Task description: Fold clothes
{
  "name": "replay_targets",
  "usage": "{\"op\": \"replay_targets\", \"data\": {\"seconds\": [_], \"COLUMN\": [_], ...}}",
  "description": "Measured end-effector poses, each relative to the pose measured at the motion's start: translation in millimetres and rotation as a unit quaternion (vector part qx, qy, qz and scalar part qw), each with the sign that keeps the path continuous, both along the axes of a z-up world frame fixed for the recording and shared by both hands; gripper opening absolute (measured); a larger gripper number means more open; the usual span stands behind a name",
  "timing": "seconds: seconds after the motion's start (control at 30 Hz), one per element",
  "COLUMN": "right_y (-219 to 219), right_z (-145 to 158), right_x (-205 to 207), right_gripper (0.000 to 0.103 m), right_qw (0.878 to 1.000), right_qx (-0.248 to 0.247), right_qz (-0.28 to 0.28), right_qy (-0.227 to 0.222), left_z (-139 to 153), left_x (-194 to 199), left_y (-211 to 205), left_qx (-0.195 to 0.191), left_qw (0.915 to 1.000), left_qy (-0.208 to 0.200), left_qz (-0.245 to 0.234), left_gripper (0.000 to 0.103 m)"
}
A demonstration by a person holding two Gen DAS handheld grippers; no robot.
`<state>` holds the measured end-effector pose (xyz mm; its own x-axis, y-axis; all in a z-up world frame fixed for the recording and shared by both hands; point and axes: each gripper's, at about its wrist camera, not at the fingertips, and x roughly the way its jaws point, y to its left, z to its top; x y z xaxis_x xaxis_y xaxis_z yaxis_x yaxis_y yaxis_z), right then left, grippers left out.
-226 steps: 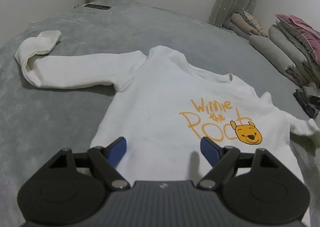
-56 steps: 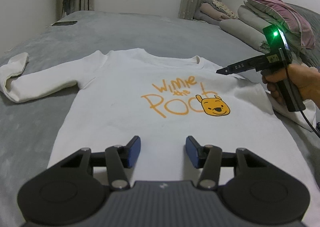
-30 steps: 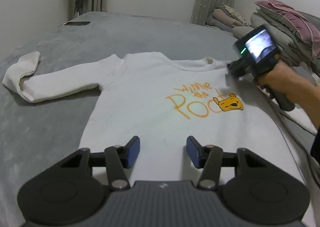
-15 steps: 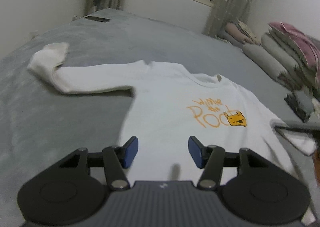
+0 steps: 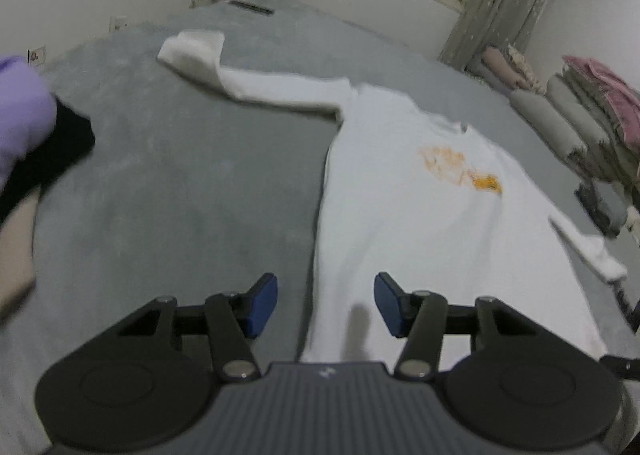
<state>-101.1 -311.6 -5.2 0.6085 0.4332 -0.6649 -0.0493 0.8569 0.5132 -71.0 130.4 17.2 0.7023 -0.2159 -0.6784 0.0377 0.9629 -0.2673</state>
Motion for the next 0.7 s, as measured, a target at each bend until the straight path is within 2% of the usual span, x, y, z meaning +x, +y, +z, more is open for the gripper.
{"op": "replay_targets", "data": {"seconds": [0.03,0.07,0.1,0.27,0.37,0.43,0.5,0.6,0.7], "right_y": [4.9,9.7,11.5,20.5,12.1,14.9,17.6,18.6,8.2], "right_z": [-3.2,-6.2,-6.3,20.2,38.8,35.3,17.7,7.8,13.5], "right_x": [2.1,4.0,2.7,-17.1,-31.1,-31.3,-27.8,-25.6,-20.8], "right_gripper": [0.026,0.009,0.009,0.008,0.008,0.008,0.008,0.009,0.02], "right_qw": [1.0,1.0,1.0,0.994,0.99,0.989,0.989,0.989,0.991], "right_qx": [-0.006,-0.012,-0.019,-0.1,-0.121,-0.133,-0.142,-0.144,-0.128], "right_qz": [-0.001,-0.002,-0.003,0.009,0.006,0.022,0.034,0.029,0.003], "right_qy": [-0.002,-0.003,-0.006,-0.047,-0.07,-0.064,-0.037,-0.033,-0.047], "left_z": [-3.4,-4.3,-4.2,11.2,16.4,15.3,12.9,9.3,12.6], "left_x": [-2.0,-3.1,-3.4,-11.2,-18.5,-19.8,-16.5,-11.6,-9.1], "left_y": [-3.4,-7.7,-9.5,2.9,4.7,2.3,3.3,4.7,7.5], "left_qx": [0.014,0.029,0.028,0.003,0.003,0.011,0.009,0.006,0.006], "left_qw": [0.9999,0.9995,0.9994,0.9998,0.9997,0.9997,0.9998,0.9999,1.0], "left_qy": [-0.002,-0.004,-0.004,-0.006,-0.007,-0.005,0.001,0.011,0.007], "left_qz": [-0.002,-0.009,-0.018,-0.019,-0.021,-0.022,-0.017,-0.009,0.002], "left_gripper": [0.03,0.017,0.004,0.003,0.003,0.003,0.004,0.01,0.013]}}
